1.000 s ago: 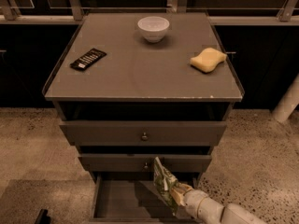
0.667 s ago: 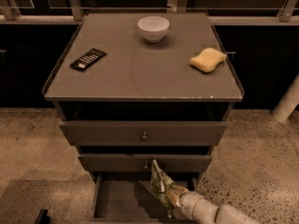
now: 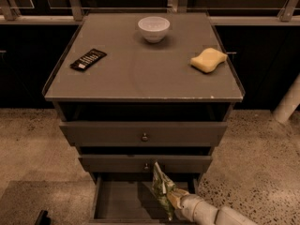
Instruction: Place green jalapeno chip bag into bottom drawer
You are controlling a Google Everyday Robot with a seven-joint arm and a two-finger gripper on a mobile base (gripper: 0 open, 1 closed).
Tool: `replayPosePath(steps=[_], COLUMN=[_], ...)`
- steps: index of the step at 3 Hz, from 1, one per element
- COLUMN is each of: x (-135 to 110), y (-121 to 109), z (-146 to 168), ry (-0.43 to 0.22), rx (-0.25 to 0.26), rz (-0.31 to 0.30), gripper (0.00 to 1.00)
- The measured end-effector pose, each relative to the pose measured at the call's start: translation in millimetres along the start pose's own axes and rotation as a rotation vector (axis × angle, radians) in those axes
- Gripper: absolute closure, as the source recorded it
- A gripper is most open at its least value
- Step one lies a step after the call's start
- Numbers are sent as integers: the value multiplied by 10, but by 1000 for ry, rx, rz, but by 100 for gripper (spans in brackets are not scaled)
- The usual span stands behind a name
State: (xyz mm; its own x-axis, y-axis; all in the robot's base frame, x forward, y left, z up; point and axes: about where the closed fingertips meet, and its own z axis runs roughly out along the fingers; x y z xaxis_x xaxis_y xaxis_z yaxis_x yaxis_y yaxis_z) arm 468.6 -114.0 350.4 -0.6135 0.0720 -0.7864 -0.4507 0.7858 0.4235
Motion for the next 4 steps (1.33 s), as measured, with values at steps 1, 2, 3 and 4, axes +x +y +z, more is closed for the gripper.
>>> replayPosePath(steps=[1, 2, 3, 4], x=[245, 426, 573, 749], y=[-196, -368, -519, -695], z=[197, 414, 576, 664], ry=[39, 73, 103, 136], rx=[6, 6, 11, 17], rz=[72, 127, 176, 239], gripper=[100, 100, 100, 100])
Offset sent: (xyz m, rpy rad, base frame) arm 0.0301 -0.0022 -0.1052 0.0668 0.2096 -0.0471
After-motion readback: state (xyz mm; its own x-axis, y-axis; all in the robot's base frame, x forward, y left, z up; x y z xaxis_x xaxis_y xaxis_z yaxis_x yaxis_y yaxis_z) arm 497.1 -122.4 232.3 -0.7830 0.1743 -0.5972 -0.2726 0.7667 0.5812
